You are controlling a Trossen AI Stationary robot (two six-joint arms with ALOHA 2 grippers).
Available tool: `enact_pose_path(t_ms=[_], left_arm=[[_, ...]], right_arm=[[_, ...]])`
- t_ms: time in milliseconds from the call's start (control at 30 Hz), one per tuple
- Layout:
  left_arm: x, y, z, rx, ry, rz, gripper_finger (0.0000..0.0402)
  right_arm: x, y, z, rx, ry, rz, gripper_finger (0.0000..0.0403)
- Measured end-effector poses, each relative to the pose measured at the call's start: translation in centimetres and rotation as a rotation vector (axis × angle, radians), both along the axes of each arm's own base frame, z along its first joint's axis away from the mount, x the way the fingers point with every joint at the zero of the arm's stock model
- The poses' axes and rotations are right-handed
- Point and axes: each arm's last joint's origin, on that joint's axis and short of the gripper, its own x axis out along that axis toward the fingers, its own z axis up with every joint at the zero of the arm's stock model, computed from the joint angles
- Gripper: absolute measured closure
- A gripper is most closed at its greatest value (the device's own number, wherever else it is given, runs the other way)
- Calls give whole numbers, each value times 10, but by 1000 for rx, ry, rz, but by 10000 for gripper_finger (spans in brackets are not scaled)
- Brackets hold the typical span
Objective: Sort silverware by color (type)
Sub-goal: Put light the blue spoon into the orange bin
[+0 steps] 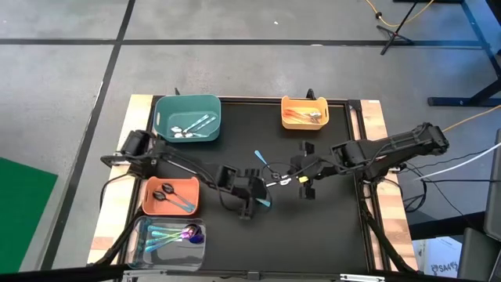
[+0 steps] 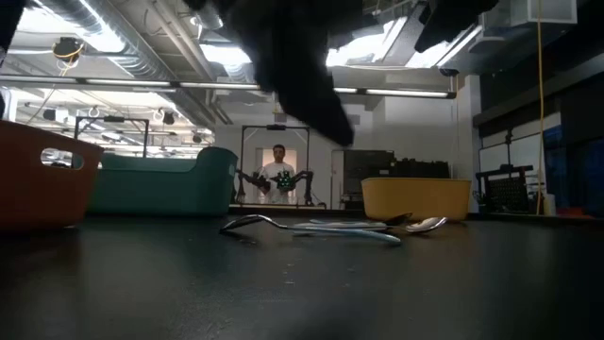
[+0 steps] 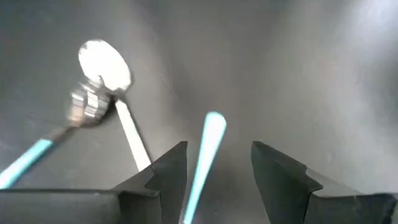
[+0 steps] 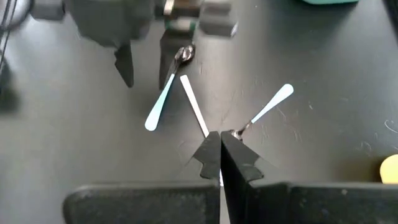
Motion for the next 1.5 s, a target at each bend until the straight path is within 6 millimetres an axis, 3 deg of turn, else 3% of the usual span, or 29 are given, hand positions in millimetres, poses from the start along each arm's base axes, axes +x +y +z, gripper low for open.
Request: enact_pose_path(t_ms=[167, 333, 1067, 1500], left_arm=[[6, -2, -36, 28, 93, -23, 233], [8, -2, -53, 41, 143, -19, 234], [-1, 10, -58, 65, 269, 5, 236], [-1, 10, -58, 67, 272, 4, 315]], right_arm=[[0, -1, 0, -12, -1, -11, 403], [0, 0, 0, -12, -1, -11, 403], [0, -1, 0, -18, 2, -7, 403], [0, -1, -1, -18, 2, -7, 403]])
